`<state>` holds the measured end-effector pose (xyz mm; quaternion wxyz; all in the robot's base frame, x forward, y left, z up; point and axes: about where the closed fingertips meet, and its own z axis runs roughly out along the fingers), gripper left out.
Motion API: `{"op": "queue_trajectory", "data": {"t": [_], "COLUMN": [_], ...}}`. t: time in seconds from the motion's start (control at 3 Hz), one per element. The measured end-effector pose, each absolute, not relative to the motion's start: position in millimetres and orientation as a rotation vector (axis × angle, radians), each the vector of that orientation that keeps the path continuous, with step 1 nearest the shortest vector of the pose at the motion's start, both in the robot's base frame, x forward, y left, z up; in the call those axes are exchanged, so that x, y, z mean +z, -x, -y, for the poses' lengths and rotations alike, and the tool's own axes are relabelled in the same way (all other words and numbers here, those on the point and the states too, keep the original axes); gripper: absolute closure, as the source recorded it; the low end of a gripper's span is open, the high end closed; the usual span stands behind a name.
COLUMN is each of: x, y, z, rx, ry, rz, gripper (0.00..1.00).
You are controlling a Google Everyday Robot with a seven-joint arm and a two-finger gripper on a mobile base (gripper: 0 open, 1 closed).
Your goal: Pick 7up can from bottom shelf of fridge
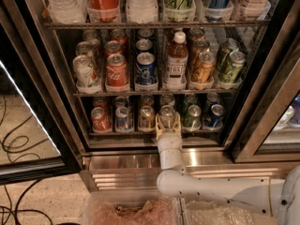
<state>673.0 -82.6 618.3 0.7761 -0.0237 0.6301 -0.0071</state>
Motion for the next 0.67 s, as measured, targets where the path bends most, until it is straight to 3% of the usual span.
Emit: {"op": "queue_trajectory", "data": {"t": [0.33, 0.67], "x": [616.8, 616.9], "y": [-676.9, -676.9], "z": [82.7, 82.7], "rx": [-0.016, -0.016], "ry": [0.05, 0.05], "rz": [-1.367, -1.367], "gripper": [0.56, 0.81]}}
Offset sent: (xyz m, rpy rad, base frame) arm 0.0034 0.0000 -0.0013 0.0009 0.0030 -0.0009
